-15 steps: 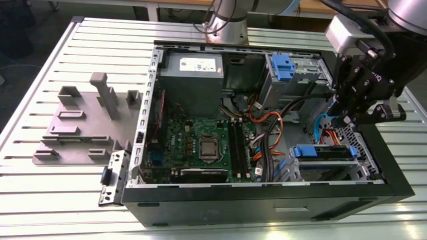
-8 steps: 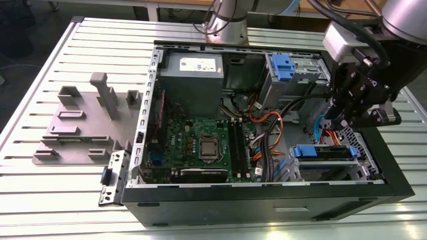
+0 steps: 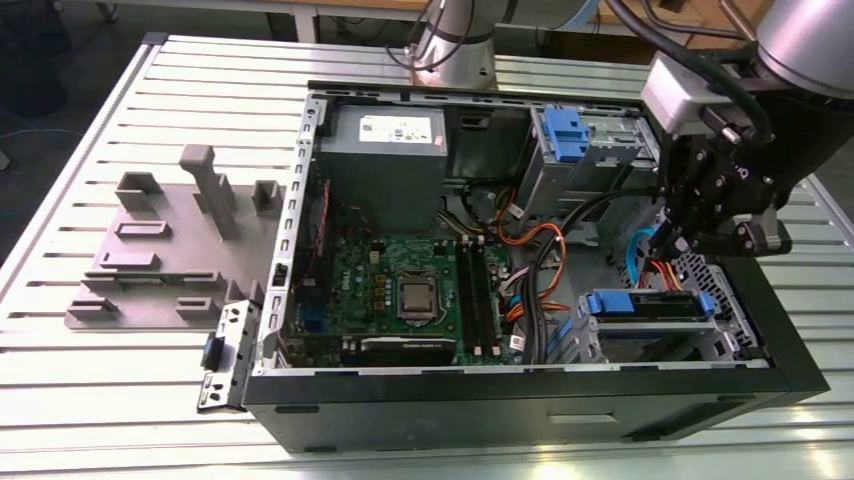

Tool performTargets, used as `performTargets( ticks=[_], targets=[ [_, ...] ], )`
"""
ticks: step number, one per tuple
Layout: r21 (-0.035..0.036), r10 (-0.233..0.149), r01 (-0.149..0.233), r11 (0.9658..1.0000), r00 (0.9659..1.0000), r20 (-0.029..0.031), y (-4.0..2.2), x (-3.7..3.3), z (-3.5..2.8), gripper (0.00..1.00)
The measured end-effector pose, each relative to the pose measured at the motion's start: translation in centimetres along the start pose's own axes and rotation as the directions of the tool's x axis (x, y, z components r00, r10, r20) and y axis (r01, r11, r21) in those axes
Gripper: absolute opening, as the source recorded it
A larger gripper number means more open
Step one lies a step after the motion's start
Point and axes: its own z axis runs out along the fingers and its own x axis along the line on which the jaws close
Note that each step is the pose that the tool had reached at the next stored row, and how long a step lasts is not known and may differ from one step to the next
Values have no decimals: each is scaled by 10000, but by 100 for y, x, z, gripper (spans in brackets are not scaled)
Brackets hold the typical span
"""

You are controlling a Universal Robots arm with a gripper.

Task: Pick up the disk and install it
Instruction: 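Insert the second disk wire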

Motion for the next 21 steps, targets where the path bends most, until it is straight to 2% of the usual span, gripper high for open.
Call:
performTargets(
  ticks=[8, 16, 17, 18, 21],
  targets=[
    [1, -78, 78, 10000, 10000, 3, 4, 16, 11, 16],
    [46, -175, 175, 9998, 9998, 2, 63, 36, 19, 16],
    [69, -178, 178, 9998, 9998, 1, 70, 37, 21, 16],
    [122, -177, 177, 9998, 9998, 2, 83, 37, 24, 16],
    [436, -174, 175, 9989, 9998, -30, 142, 33, 27, 16]
  ],
)
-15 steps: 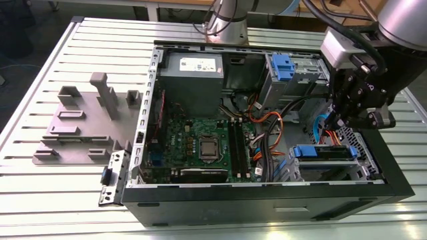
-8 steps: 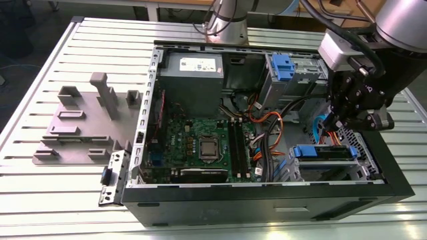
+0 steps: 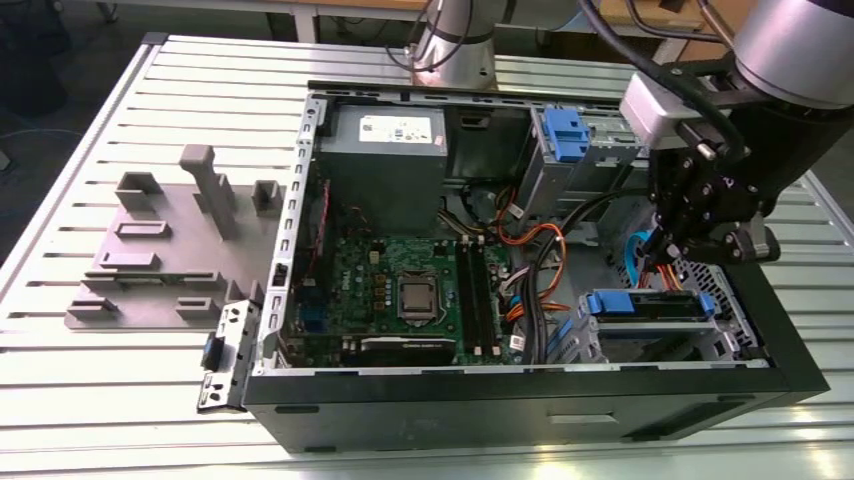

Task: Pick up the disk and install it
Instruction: 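Insert the second disk wire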

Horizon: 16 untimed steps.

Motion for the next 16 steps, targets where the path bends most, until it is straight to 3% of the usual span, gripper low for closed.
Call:
performTargets(
  ticks=[2, 4, 10, 16],
  targets=[
    [139, 3, -3, 9999, 10000, -10, 27, -2, 4, 16],
    [198, 14, -13, 9998, 10000, -15, 35, -3, 10, 16],
    [266, 60, -60, 9996, 10000, -1, 46, 7, 41, 16],
    [286, 71, -71, 9996, 10000, 2, 63, 33, 57, 16]
  ],
)
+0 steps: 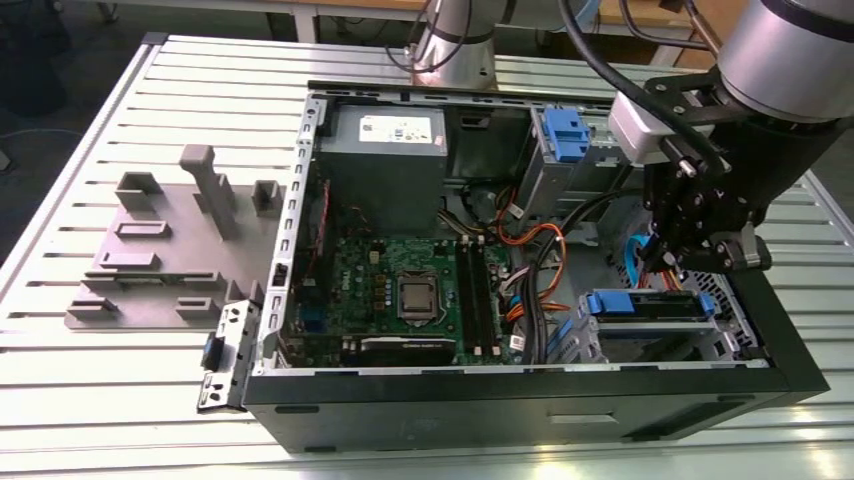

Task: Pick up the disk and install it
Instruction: 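Insert the second disk wire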

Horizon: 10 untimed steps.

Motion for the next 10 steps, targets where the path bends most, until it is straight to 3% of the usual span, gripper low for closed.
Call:
performTargets(
  ticks=[10],
  targets=[
    [10, 36, -36, 10000, 10000, -4, 18, 70, 13, 16]
  ],
)
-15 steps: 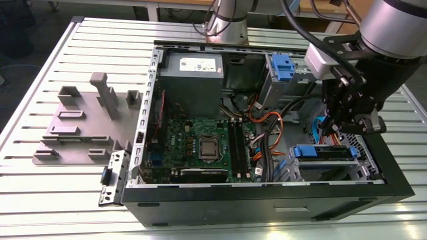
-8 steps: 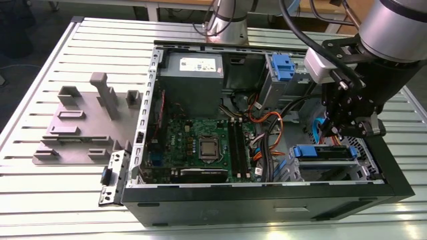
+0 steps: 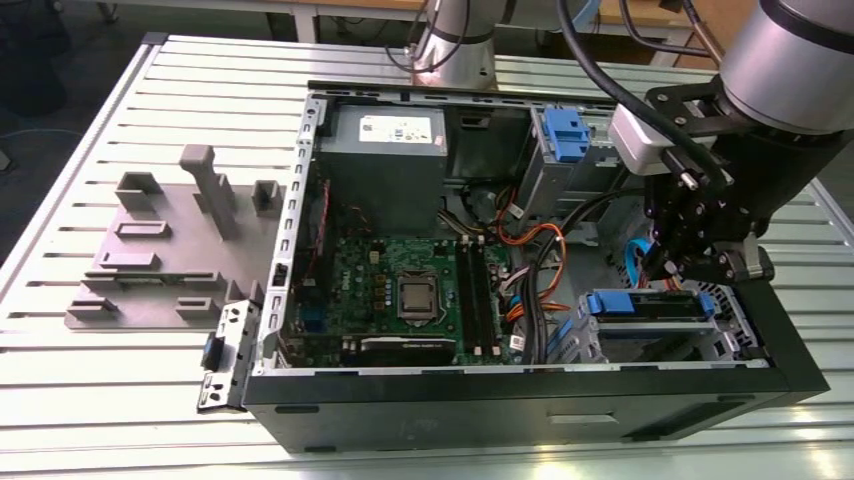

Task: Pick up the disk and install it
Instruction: 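Insert the second disk wire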

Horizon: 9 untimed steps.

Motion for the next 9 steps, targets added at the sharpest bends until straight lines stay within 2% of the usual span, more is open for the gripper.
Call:
performTargets(
  ticks=[9],
  targets=[
    [-2, 78, -78, 10000, 10000, -9, 0, 1, 2, 16]
  ],
)
